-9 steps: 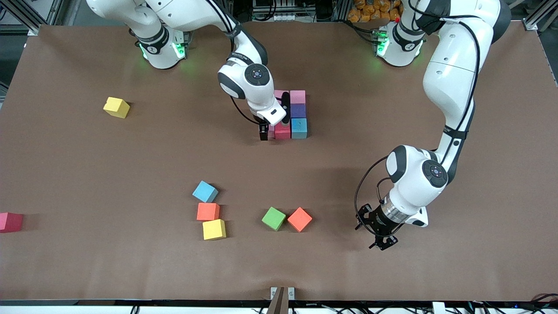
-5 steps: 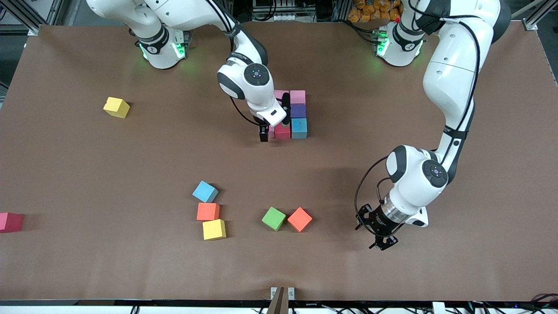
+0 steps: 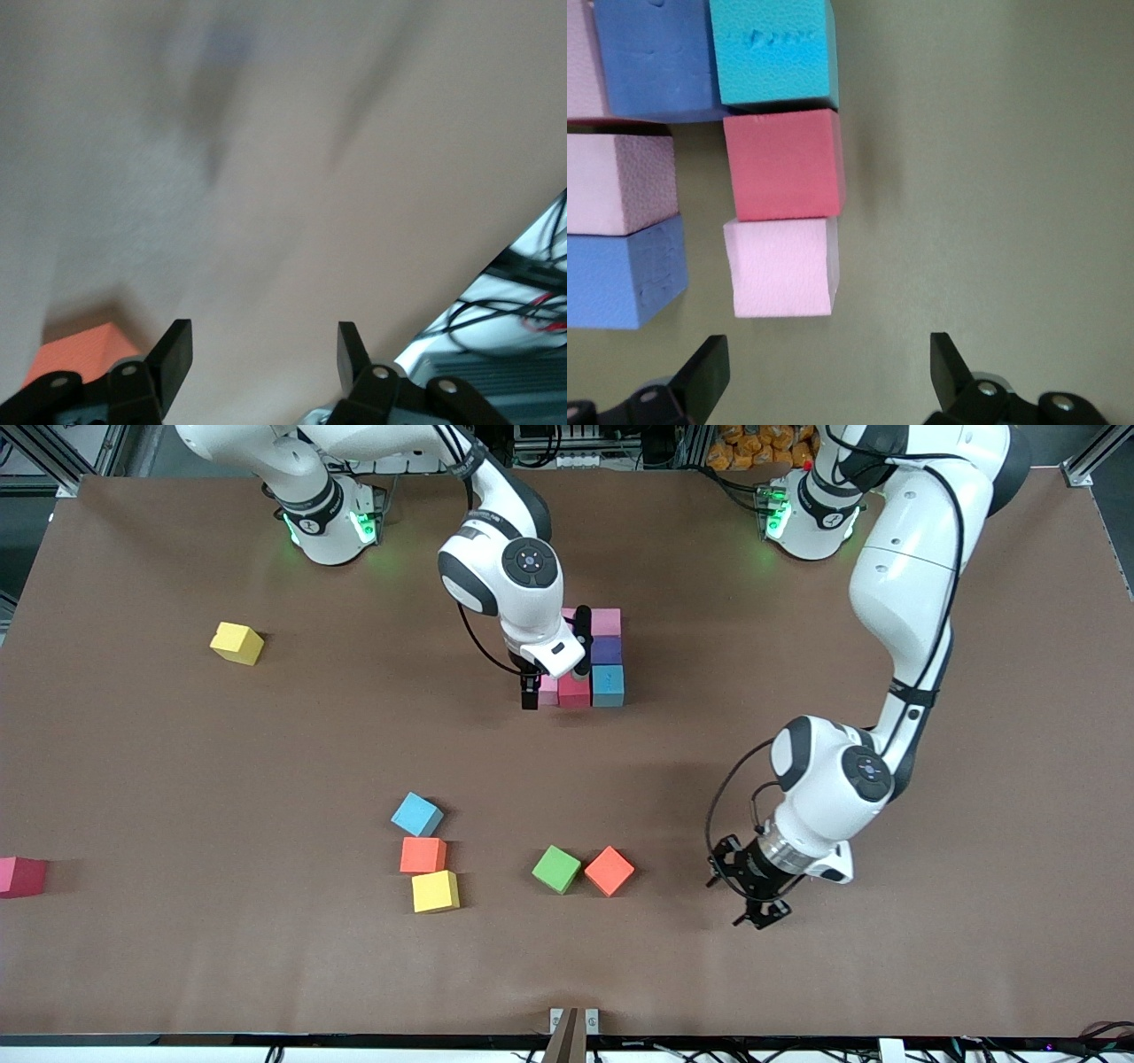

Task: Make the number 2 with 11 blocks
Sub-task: 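Move the right gripper to the cyan cube beside the orange cube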

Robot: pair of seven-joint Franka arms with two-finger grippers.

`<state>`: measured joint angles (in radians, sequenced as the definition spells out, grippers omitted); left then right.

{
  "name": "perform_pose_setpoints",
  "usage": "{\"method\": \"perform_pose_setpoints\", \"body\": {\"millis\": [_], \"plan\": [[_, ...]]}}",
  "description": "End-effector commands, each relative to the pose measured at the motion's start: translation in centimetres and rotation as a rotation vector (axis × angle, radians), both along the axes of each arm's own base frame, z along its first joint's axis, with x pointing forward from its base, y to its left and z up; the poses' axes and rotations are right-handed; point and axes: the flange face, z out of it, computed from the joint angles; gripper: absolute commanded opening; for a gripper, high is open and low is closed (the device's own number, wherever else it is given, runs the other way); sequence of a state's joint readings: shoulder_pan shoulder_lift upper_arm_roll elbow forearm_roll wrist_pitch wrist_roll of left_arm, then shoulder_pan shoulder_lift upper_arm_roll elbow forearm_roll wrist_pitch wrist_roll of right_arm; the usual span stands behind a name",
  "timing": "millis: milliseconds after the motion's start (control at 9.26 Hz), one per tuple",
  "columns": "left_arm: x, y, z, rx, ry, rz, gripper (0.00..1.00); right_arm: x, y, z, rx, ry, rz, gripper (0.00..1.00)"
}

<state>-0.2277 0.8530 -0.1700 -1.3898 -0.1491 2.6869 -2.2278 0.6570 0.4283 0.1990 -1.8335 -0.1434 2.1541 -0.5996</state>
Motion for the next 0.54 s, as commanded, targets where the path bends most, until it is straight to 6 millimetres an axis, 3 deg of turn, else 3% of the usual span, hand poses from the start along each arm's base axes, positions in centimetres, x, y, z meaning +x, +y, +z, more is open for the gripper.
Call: {"method": "perform_pose_setpoints", "body": {"millis": [0,216,432], "plan": [[-0.1,-0.9,0.8,-0.022,-0.013,0.022,0.74,4.2,-2.7,4.9,-0.052,0.040,-0.071,1.00],[0.2,-0.2,0.6,-0.016,-0.035,0.034,0.74,9.0,-6.7,8.9,-0.109,0.029,-0.182,1.00],[0.6,0.6,0.0,-0.003,-0.056,0.045,0.74,13.1,-10.6,10.1,-0.110,-0.013,-0.270,1.00]]}}
